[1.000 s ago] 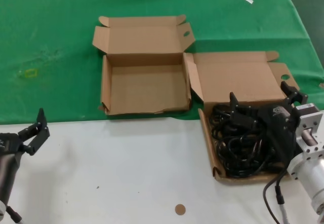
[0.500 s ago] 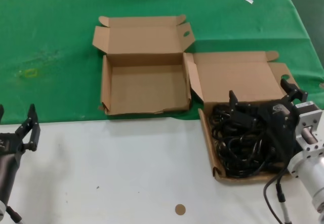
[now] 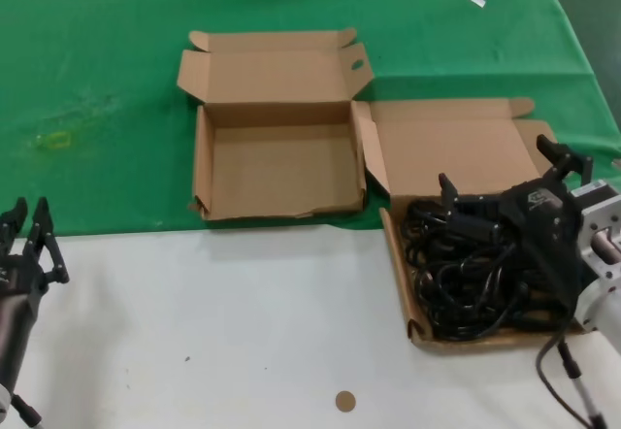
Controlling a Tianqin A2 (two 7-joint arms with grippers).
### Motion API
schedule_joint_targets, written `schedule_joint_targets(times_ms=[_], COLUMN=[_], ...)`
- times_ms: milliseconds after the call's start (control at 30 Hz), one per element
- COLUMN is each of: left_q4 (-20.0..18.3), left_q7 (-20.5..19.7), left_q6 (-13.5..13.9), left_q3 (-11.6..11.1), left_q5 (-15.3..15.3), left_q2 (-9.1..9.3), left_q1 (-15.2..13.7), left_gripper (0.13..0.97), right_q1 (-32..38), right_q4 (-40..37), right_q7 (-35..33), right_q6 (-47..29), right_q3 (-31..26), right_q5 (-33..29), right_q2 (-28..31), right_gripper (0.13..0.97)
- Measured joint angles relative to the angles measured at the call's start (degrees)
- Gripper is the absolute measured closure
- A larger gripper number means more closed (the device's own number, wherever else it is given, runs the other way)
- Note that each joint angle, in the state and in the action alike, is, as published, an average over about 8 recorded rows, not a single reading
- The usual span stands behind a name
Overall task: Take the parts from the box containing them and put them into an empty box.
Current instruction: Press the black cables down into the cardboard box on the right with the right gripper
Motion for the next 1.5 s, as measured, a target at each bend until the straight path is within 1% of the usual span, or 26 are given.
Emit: schedule_joint_targets(times_ms=[33, 167, 300, 333, 467, 700, 900, 1033, 1233, 1500], left_q4=[0.0, 0.0, 0.0, 0.0, 0.0, 0.0, 0.0, 0.0, 0.0, 0.0], left_q7=[0.0, 0.0, 0.0, 0.0, 0.0, 0.0, 0.0, 0.0, 0.0, 0.0], left_q6=[0.0, 0.0, 0.0, 0.0, 0.0, 0.0, 0.0, 0.0, 0.0, 0.0], left_q3=[0.0, 0.0, 0.0, 0.0, 0.0, 0.0, 0.0, 0.0, 0.0, 0.0], left_q5=[0.0, 0.0, 0.0, 0.0, 0.0, 0.0, 0.0, 0.0, 0.0, 0.0], left_q2=[0.00, 0.00, 0.00, 0.00, 0.00, 0.00, 0.00, 0.00, 0.00, 0.00], left_q1=[0.0, 0.0, 0.0, 0.0, 0.0, 0.0, 0.0, 0.0, 0.0, 0.0], left_gripper=[0.811, 0.865, 0.918, 0.918, 0.936, 0.953, 0.953, 0.953, 0.953, 0.953], right_q1=[0.2, 1.3, 2.6, 3.0, 4.6, 7.7, 9.9, 11.4, 14.8, 21.7], right_q4=[0.3, 1.7, 2.7, 2.8, 3.0, 2.1, 1.0, -0.2, -3.1, -8.2], right_q7=[-0.2, -0.8, -0.9, -0.8, -0.3, 1.1, 2.1, 1.6, -0.7, -4.3], right_q6=[0.2, 0.4, -0.9, -1.4, -4.6, -12.4, -20.7, -26.9, -36.3, -48.1], right_q3=[-0.7, -3.6, -6.1, -6.6, -8.4, -9.7, -9.0, -8.3, -7.6, -8.1], right_q5=[0.7, 3.2, 4.4, 4.5, 3.7, -0.5, -4.1, -6.0, -8.9, -13.1], right_q2=[1.2, 6.5, 11.5, 12.6, 16.6, 21.5, 23.9, 24.7, 25.1, 23.9], right_gripper=[0.129, 0.129, 0.129, 0.129, 0.129, 0.129, 0.129, 0.129, 0.129, 0.129])
